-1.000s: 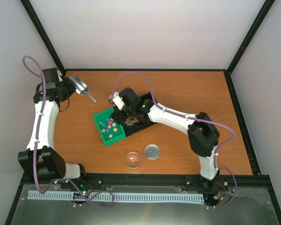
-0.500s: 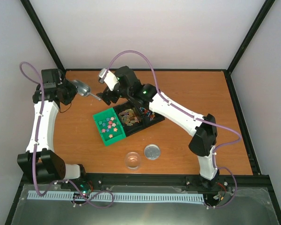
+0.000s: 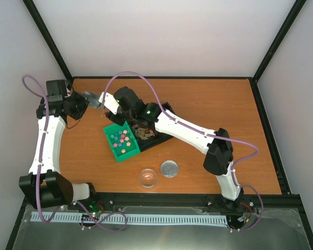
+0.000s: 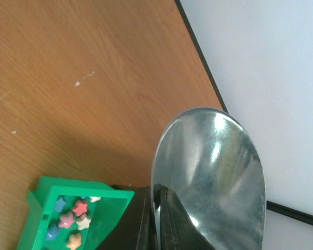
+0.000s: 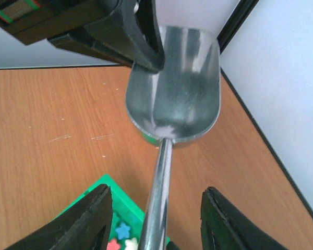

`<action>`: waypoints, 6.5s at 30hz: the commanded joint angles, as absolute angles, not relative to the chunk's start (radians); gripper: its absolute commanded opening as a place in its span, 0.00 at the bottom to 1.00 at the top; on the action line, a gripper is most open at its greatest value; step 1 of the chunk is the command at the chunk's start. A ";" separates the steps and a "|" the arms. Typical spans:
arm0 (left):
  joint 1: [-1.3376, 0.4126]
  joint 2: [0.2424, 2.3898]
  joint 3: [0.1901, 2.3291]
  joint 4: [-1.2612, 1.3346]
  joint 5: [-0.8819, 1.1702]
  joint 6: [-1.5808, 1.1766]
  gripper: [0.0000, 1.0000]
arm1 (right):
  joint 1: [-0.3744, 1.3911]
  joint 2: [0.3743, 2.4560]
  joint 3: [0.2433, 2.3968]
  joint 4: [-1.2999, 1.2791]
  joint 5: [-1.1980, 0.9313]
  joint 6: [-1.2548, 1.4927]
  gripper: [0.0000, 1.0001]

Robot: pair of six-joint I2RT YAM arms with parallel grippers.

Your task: Pack the candies

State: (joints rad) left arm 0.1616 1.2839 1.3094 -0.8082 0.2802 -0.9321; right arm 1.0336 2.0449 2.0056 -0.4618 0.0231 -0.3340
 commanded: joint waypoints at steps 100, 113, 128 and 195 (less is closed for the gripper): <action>-0.131 1.733 1.266 -0.766 0.223 0.419 0.21 | 0.690 1.490 1.343 -0.784 -0.402 -0.256 0.03; -0.132 1.574 1.140 -0.767 0.231 0.237 0.14 | 0.801 1.533 1.342 -0.817 -0.270 -0.327 0.03; -0.133 1.478 1.064 -0.758 0.195 0.056 0.04 | 0.937 1.777 1.588 -1.031 -0.100 -0.365 0.03; -0.172 1.465 0.955 -0.662 0.245 0.020 0.01 | 0.933 1.716 1.053 0.053 -0.247 -0.311 0.03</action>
